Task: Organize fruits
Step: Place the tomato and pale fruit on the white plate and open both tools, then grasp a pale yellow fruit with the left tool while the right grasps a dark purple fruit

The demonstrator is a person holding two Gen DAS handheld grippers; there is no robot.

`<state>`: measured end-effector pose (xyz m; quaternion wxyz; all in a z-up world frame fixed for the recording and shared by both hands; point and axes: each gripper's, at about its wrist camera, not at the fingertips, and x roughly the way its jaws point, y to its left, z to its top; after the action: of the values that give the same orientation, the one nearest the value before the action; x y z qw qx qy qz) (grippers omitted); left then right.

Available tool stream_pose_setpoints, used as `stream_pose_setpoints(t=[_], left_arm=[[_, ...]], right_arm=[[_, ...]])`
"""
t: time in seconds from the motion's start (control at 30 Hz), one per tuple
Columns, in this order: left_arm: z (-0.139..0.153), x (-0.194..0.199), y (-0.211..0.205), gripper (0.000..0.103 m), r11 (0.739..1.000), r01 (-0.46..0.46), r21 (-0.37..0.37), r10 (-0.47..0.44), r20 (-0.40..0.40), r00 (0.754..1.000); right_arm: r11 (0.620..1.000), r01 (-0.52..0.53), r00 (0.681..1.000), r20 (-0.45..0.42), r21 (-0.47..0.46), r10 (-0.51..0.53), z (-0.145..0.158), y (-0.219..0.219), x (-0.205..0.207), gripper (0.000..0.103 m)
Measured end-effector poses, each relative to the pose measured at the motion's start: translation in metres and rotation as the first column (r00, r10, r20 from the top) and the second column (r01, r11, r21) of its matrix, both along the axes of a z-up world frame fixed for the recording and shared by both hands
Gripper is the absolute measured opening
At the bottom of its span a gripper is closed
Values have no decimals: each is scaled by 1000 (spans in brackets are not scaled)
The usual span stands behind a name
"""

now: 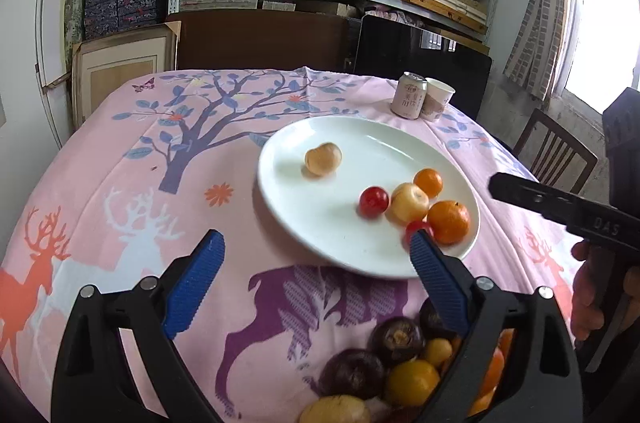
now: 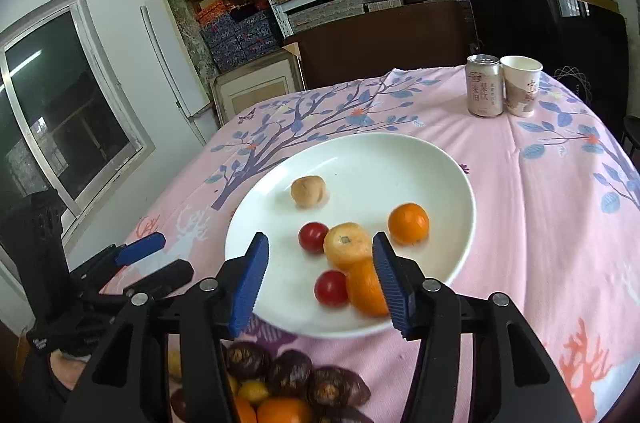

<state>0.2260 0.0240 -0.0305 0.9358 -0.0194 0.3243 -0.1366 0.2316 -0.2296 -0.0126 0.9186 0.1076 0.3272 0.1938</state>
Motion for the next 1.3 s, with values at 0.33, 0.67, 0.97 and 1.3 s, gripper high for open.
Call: stream_pose_setpoints(t=[0.33, 0.67, 0.97, 1.3], left_arm=[[-32, -70, 12, 91, 995, 51, 84, -43, -89, 995], [-51, -108, 10, 73, 969, 57, 240, -23, -142, 990], [-51, -83, -2, 54, 975, 68, 213, -31, -173, 985], [-52, -76, 2, 38, 988, 104, 114, -79, -206, 975]], right_arm=[[993, 106, 994, 14, 58, -107, -36, -64, -88, 65], [980, 144, 989, -51, 140, -138, -55, -86, -95, 65], [976, 147, 989, -50, 162, -140, -56, -88, -98, 65], [976, 140, 990, -59, 165, -131, -57, -89, -96, 66]])
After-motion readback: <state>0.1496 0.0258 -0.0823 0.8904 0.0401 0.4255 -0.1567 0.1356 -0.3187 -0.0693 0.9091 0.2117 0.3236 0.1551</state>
